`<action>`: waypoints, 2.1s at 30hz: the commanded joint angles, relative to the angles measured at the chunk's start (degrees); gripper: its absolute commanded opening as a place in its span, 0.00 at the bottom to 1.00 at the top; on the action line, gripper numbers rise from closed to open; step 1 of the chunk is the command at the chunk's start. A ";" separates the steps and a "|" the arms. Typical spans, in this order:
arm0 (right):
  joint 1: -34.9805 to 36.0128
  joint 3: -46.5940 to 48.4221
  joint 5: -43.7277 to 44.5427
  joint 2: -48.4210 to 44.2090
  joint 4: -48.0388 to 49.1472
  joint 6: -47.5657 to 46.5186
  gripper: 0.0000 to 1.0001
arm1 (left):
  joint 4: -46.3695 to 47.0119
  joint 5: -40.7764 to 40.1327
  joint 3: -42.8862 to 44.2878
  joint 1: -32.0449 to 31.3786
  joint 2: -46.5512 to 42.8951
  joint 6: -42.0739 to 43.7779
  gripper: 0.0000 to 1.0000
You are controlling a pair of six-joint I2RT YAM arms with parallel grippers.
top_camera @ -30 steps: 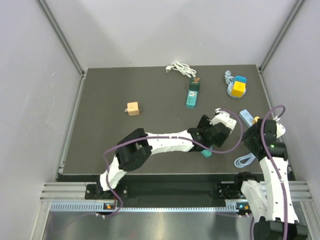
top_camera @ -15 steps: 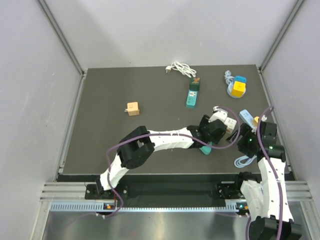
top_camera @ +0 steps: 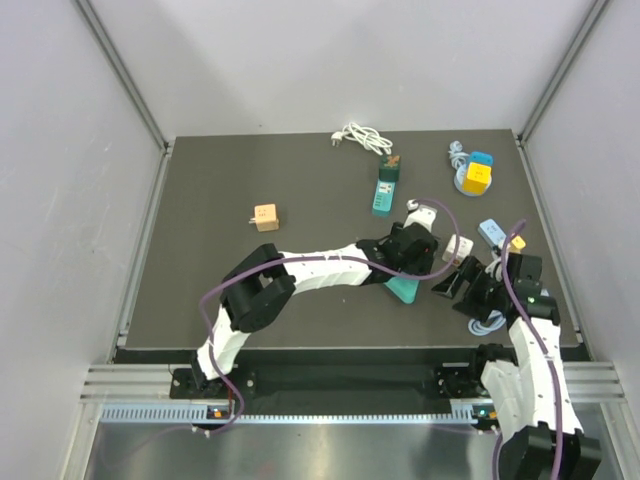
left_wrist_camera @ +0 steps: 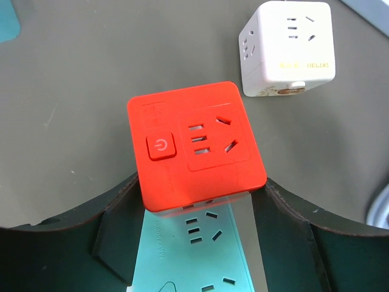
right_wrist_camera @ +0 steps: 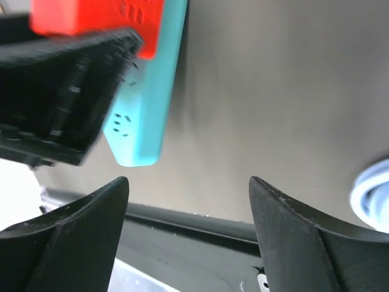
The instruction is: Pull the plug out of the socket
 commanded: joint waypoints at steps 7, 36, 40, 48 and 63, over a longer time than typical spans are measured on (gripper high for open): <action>0.61 -7.19 -12.40 0.68 13.63 4.67 0.91 | 14.31 3.94 -8.40 0.38 -8.66 -7.94 0.00; 8.25 -17.57 -9.08 6.47 42.36 29.99 0.79 | 22.31 4.03 -12.45 -1.38 -10.42 -14.37 0.00; 9.49 -19.32 -6.52 8.93 47.10 31.13 0.73 | 22.49 4.03 -12.71 -1.82 -10.16 -14.63 0.00; 9.49 -23.01 -5.98 16.50 54.67 28.85 0.35 | 23.37 3.94 -14.99 -1.99 -11.12 -14.72 0.00; 8.70 -28.82 -9.06 20.01 71.64 30.96 0.00 | 21.52 4.64 -11.83 0.03 -15.51 -13.49 0.00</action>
